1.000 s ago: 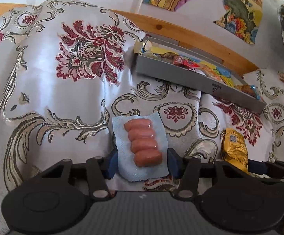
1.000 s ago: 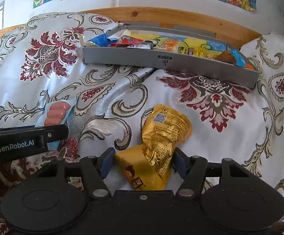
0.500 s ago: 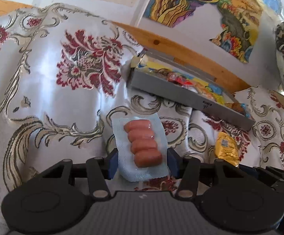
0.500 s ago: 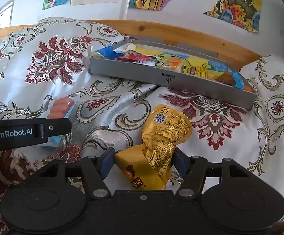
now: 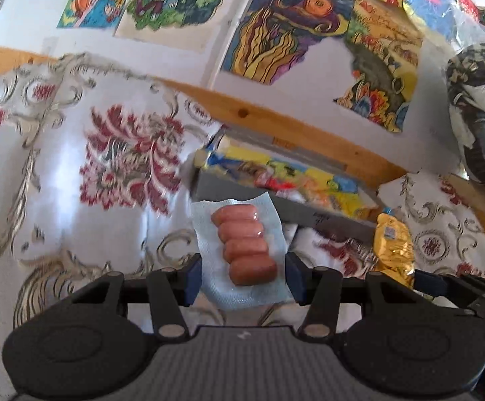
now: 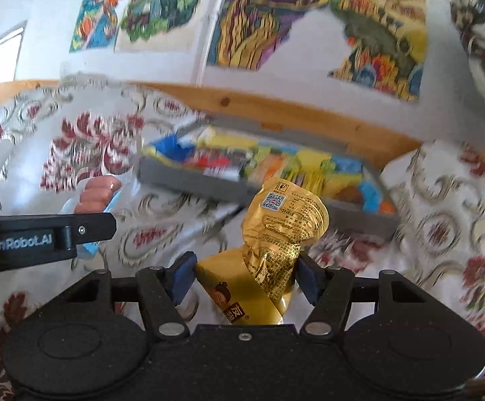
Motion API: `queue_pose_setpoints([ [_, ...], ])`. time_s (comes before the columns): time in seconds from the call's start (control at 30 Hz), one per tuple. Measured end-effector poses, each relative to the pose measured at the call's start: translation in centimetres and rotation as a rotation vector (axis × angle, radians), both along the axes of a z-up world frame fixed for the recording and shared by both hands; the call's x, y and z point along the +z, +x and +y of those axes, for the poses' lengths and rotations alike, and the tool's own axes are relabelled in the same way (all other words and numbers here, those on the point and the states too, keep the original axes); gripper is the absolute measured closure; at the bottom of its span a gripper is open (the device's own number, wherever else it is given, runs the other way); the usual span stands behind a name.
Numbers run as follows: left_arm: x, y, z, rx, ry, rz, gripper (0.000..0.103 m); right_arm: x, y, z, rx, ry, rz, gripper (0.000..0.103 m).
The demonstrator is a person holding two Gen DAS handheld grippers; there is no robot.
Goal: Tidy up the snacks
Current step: 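Carry the sausage pack into the tray with the left tool while the right tool carries the sweets bag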
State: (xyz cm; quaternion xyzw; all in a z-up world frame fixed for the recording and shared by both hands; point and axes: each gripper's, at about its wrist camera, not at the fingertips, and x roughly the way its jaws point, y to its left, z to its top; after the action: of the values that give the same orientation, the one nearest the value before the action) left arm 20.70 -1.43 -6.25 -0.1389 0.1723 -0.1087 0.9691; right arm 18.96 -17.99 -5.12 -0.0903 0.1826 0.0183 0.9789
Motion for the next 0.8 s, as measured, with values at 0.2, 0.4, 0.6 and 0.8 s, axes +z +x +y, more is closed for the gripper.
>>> queue_pose_setpoints([
  [0.2, 3.2, 0.6, -1.8, 0.003, 0.02, -0.033, 0.047, 2.8, -0.2, -1.9, 0.052, -0.077, -0.074, 0.038],
  [0.4, 5.4, 2.2, -4.2, -0.009, 0.081, -0.047, 0.047, 4.7, 1.7, -4.7, 0.087, -0.166, -0.158, 0.037],
  [0.6, 7.2, 6.3, -6.6, 0.008, 0.07, -0.023, 0.047, 5.8, 5.0, -7.8, 0.006, -0.067, -0.189, 0.037],
  [0.8, 8.5, 12.0, -9.3, 0.035, 0.036, 0.019, 0.047, 5.3, 8.6, -10.0, -0.025, -0.048, -0.2, 0.037],
])
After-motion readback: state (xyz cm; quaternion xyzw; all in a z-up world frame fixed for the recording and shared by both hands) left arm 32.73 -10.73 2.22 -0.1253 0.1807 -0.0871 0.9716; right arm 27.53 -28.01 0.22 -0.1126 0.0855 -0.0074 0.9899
